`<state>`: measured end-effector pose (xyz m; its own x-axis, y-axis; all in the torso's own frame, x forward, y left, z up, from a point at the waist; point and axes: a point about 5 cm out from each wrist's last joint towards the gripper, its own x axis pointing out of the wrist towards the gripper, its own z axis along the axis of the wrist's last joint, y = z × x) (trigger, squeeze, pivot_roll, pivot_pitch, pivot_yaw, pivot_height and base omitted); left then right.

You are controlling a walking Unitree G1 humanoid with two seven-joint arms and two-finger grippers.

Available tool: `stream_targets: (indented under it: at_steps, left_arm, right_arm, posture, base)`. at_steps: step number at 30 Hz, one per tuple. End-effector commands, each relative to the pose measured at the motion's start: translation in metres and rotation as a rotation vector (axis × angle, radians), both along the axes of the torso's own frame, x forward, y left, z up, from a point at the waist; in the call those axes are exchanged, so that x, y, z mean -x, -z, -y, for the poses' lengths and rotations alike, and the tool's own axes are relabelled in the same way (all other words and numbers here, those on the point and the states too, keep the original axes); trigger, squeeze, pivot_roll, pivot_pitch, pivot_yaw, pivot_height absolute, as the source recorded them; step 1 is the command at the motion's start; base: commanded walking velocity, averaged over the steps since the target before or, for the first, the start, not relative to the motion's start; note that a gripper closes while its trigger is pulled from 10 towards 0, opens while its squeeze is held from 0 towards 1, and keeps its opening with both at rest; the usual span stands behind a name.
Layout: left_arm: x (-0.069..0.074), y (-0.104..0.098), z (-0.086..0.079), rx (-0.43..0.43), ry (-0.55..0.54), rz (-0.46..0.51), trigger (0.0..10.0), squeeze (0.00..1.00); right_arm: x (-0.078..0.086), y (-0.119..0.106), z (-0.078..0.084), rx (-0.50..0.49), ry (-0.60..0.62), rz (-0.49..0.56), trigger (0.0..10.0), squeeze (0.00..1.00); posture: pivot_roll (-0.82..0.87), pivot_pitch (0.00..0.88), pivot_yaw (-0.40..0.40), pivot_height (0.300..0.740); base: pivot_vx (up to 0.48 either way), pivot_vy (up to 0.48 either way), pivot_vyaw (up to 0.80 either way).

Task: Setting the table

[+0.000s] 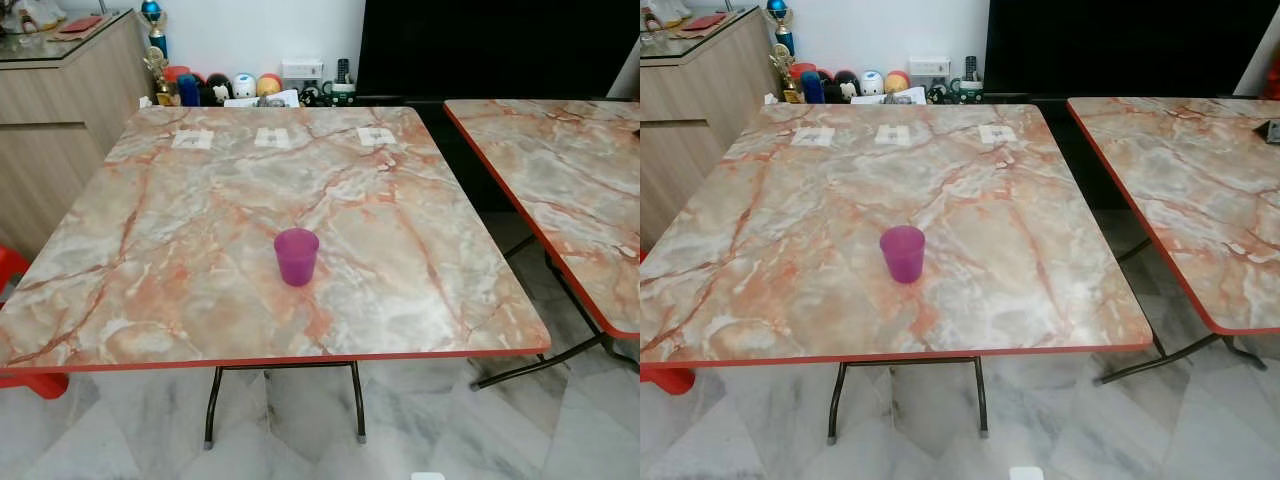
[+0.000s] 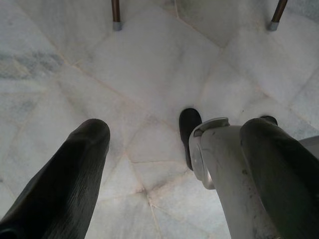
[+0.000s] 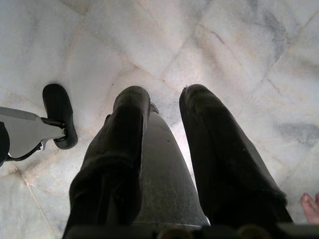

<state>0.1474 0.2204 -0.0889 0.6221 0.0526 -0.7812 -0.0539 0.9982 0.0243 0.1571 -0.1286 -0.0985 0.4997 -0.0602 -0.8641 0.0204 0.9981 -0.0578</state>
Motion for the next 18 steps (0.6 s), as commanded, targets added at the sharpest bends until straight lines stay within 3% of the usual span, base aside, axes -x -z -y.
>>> stream_targets:
  at_steps: [1,3,18]
  left_arm:
    - [0.0074,0.0033,0.0005,0.006,-0.012,-0.027,10.0,0.0]
    - [0.0076,0.0034,0.0003,0.006,-0.015,-0.029,10.0,0.0]
    - [0.0058,0.001,-0.0002,0.003,-0.049,0.025,10.0,0.0]
  right_arm:
    - [0.0021,0.0007,0.0001,-0.002,0.007,-0.002,10.0,0.0]
    - [0.0022,0.0008,0.0008,0.0,0.01,-0.001,10.0,0.0]
    - [0.0026,0.0008,0.0031,0.014,0.007,0.003,10.0,0.0]
  posture:
    - [0.02,0.083,-0.023,0.74]
    - [0.02,0.083,-0.023,0.74]
    - [0.01,0.085,-0.03,0.74]
  base:
    - [0.0,-0.469,0.0]
    - [0.0,-0.476,0.0]
    - [0.0,0.0,0.0]
